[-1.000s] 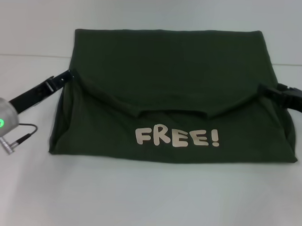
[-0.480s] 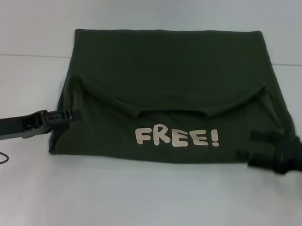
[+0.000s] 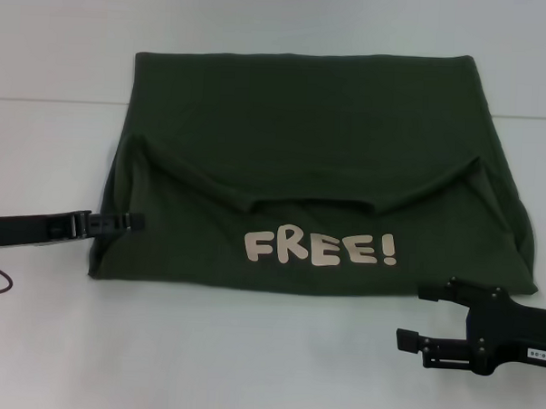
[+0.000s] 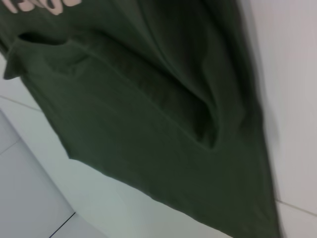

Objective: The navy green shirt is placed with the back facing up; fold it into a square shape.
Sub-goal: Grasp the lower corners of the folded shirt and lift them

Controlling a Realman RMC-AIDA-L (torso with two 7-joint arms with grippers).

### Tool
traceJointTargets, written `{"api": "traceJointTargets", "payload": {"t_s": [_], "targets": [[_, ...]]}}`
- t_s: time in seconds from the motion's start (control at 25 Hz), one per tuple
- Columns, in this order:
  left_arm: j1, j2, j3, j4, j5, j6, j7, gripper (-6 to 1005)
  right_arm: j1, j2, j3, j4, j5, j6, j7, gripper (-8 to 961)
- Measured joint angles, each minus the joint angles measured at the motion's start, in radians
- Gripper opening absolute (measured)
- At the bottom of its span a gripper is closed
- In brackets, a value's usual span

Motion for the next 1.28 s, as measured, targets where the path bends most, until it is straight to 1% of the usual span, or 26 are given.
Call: {"api": "traceJointTargets", "payload": {"t_s": [0.16, 0.32, 0.4, 0.64, 0.88, 1.08, 1.16, 1.28], "targets": [[0.005, -0.007, 0.032, -0.007, 0.0, -0.058, 0.016, 895, 0.002, 0.0, 0.004, 0.0, 0.001, 0.0, 0.006, 946], [0.008, -0.015, 0.068, -0.021, 0.003, -0.082, 0.024, 882, 0.009, 0.001, 0.006, -0.001, 0.004, 0.01, 0.022, 946], [0.012, -0.018, 0.075, -0.021, 0.002, -0.083, 0.032, 875, 0.011, 0.001, 0.007, -0.002, 0.005, 0.011, 0.024, 946], [0.013, -0.02, 0.077, -0.024, 0.001, -0.066, 0.046, 855, 0.018, 0.001, 0.007, -0.002, 0.007, 0.013, 0.031, 945], [0.013, -0.022, 0.086, -0.025, 0.003, -0.071, 0.101, 835, 0.022, 0.002, 0.007, 0.0, 0.007, 0.02, 0.034, 945], [0.021, -0.029, 0.148, -0.008, 0.018, -0.108, 0.128, 818, 0.024, 0.004, 0.007, 0.0, 0.008, 0.021, 0.045, 945], [0.021, -0.031, 0.172, -0.003, 0.033, -0.121, 0.129, 743, 0.026, 0.004, 0.007, -0.001, 0.008, 0.021, 0.053, 944], [0.019, -0.032, 0.178, -0.002, 0.04, -0.127, 0.131, 631, 0.028, 0.004, 0.009, -0.001, 0.009, 0.021, 0.057, 944]]}}
